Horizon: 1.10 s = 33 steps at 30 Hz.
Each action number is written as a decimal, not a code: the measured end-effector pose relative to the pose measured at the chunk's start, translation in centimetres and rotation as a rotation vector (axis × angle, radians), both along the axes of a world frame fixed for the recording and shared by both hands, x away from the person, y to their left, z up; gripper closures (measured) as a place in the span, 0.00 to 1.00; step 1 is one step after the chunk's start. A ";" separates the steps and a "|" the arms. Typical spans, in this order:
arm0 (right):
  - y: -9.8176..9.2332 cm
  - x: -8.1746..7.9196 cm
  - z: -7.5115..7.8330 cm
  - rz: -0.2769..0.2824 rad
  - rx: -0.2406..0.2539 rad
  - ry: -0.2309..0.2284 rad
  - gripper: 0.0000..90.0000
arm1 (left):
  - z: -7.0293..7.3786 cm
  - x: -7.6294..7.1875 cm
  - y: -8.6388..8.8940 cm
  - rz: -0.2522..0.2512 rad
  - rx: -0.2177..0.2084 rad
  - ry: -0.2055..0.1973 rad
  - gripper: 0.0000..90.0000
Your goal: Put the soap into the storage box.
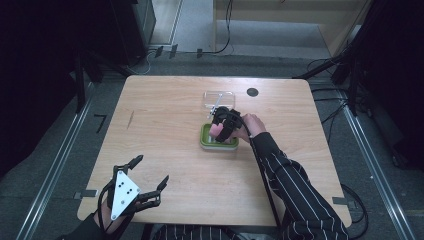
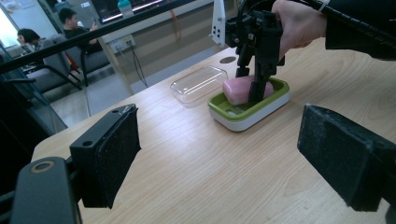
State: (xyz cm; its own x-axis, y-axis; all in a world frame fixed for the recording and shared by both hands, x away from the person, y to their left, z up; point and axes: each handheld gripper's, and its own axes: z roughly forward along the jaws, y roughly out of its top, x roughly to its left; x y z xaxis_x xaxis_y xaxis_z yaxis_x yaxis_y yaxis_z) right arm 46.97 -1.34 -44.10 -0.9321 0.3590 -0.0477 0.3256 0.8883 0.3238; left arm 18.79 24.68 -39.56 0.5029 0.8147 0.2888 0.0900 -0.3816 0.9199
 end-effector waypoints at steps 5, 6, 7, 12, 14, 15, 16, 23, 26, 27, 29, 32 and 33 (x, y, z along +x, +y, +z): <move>0.1 0.0 -0.3 0.007 -0.005 0.005 0.43 | 0.0 0.0 0.0 0.000 0.002 0.001 0.15; 0.0 0.0 -0.3 0.004 -0.006 0.005 0.43 | 0.0 0.0 0.0 0.000 0.001 0.000 0.15; 0.0 0.1 -0.3 0.005 -0.004 0.008 0.43 | 0.0 0.0 0.0 0.001 0.001 0.000 0.15; -0.1 0.1 -0.4 0.007 -0.002 0.011 0.42 | 0.0 0.0 0.0 -0.001 0.001 0.000 0.15; -0.1 0.1 -0.4 0.009 -0.004 0.010 0.42 | 0.0 0.0 0.0 -0.001 0.001 0.000 0.15; -0.1 0.1 -0.5 0.009 -0.004 0.011 0.42 | 0.0 0.0 0.0 -0.001 0.001 0.000 0.15; -0.1 0.0 -0.5 0.008 -0.005 0.011 0.42 | 0.0 0.0 0.0 -0.001 0.001 0.000 0.15; 0.0 -0.1 -0.2 0.016 -0.001 0.005 0.42 | 0.0 0.0 0.0 0.000 0.000 -0.001 0.15; -0.1 0.0 0.0 0.024 0.005 0.002 0.42 | 0.0 0.1 0.0 0.001 0.003 -0.003 0.15; -0.2 0.0 0.1 0.021 0.010 0.001 0.41 | 0.0 0.1 0.0 0.001 0.003 -0.002 0.15; -0.2 -0.1 0.3 0.018 0.010 -0.003 0.41 | 0.0 0.1 0.0 0.003 0.007 -0.001 0.15; -0.2 -0.1 0.6 0.013 0.011 -0.009 0.38 | 0.0 0.1 0.0 0.004 0.008 0.000 0.15; -0.1 -0.1 0.7 0.017 0.007 -0.014 0.36 | 0.0 0.1 0.0 0.005 0.003 -0.001 0.15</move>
